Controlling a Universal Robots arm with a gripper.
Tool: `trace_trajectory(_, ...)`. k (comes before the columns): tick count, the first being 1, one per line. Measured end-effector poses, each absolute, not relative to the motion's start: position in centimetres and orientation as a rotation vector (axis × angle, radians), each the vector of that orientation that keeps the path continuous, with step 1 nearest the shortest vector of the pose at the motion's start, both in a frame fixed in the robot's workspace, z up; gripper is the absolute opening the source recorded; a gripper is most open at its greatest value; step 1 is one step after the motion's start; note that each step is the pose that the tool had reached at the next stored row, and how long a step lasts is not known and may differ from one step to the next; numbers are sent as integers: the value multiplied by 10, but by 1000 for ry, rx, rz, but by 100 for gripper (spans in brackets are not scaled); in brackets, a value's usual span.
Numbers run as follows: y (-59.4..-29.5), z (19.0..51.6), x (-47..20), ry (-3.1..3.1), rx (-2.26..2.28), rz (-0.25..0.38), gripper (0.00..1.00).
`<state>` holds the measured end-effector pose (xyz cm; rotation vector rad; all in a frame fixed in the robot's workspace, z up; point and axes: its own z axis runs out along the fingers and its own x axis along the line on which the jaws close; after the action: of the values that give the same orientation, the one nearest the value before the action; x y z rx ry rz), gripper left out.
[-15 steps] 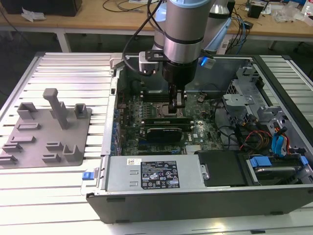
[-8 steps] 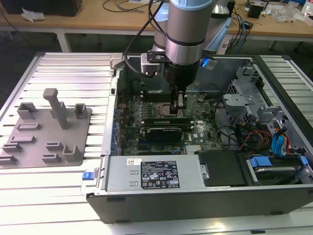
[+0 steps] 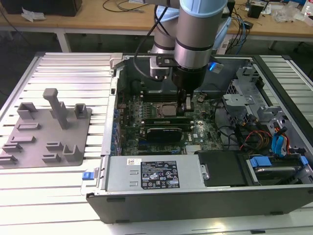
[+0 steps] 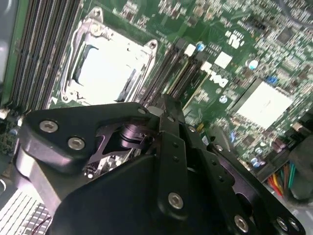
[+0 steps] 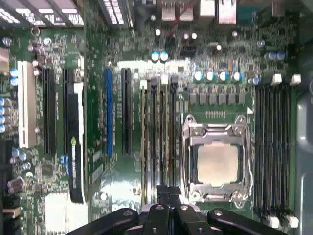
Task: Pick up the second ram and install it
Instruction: 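Press down the second ram until it locks into place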
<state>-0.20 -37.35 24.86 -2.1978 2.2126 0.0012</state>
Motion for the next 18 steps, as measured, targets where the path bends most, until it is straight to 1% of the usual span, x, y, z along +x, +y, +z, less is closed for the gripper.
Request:
trace_trajectory(7,-373,244,15,2212,-2198,1,8)
trace_trajectory(18,-371,229,19,2213,-2199,0,8)
